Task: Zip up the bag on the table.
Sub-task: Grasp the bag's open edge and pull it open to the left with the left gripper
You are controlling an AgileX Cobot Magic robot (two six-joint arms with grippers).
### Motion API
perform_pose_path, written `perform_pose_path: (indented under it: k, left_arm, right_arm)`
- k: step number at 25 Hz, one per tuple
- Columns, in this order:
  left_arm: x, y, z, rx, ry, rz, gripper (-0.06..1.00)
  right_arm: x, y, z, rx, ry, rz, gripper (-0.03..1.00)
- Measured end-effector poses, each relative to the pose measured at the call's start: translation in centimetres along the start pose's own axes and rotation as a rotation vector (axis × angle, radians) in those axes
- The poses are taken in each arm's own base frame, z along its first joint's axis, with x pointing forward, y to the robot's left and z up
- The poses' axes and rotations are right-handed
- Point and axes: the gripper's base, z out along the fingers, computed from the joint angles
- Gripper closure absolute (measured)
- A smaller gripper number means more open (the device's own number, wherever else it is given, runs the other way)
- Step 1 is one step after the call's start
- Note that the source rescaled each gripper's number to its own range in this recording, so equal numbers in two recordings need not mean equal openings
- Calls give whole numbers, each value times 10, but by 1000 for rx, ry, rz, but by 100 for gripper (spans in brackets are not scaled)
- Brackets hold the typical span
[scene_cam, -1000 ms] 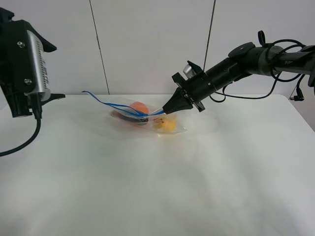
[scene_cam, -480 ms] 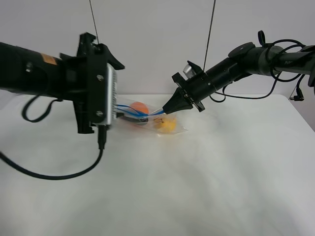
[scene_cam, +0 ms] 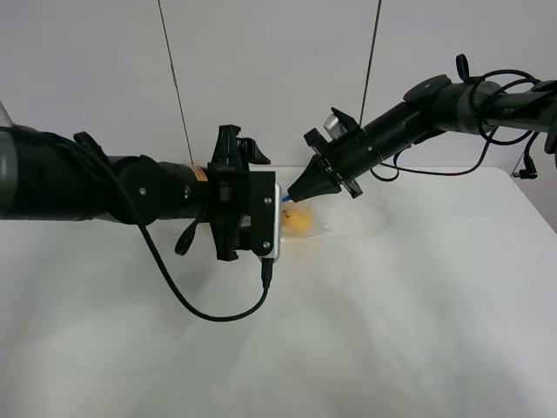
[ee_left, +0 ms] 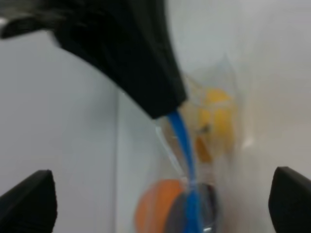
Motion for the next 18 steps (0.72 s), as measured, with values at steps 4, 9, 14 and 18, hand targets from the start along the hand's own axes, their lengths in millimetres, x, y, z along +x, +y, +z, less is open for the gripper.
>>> perform_pose_path:
  k: [4, 9, 14, 18]
  left_arm:
    - [5, -13, 14, 31, 19, 1, -5]
    - [8, -18, 22, 29, 30, 3, 27]
    - [7, -16, 22, 5, 29, 3, 60]
    - [7, -14, 22, -11, 29, 3, 68]
  right_arm:
    - [0, 0, 0, 0, 0, 0, 97]
    - [0, 0, 0, 0, 0, 0, 97]
    - [0, 0, 0, 0, 0, 0, 97]
    - [0, 0, 0, 0, 0, 0, 97]
